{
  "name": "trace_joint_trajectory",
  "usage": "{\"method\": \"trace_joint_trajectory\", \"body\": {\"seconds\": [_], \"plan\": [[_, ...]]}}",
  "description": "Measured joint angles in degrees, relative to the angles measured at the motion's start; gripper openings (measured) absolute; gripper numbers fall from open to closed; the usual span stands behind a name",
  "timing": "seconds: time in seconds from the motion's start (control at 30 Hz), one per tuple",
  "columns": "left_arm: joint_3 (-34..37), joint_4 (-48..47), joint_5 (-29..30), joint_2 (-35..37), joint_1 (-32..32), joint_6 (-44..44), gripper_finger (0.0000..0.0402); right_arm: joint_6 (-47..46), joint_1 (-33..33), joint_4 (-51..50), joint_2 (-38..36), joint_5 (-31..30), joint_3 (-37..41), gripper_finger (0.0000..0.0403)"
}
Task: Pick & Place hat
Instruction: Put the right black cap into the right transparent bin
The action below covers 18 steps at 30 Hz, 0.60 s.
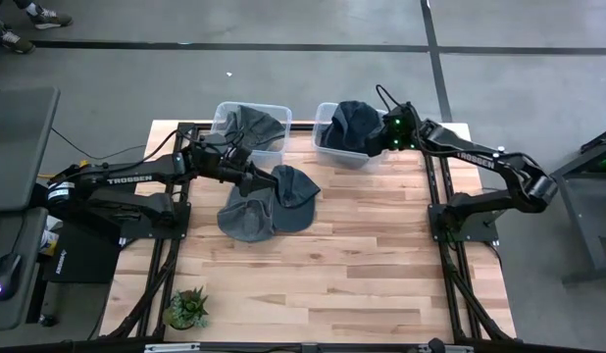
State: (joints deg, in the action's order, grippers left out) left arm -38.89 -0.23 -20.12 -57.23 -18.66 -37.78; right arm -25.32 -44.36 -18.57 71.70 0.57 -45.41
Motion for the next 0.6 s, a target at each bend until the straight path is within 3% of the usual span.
{"method": "trace_joint_trajectory", "body": {"seconds": [0.1, 0.4, 0.6], "plan": [[0.0, 0.0, 0.0, 0.0, 0.0, 0.0, 0.0202, 0.4, 0.0, 0.6, 0.1, 1.5, 0.1, 0.0020], [0.0, 0.0, 0.0, 0.0, 0.0, 0.0, 0.0202, 1.1, 0.0, 0.6, -0.5, 4.6, 0.1, 0.0112], [0.0, 0.1, 0.0, 0.0, 0.0, 0.0, 0.0202, 1.5, -0.9, -1.3, -4.5, 3.7, 0.3, 0.0152]]}}
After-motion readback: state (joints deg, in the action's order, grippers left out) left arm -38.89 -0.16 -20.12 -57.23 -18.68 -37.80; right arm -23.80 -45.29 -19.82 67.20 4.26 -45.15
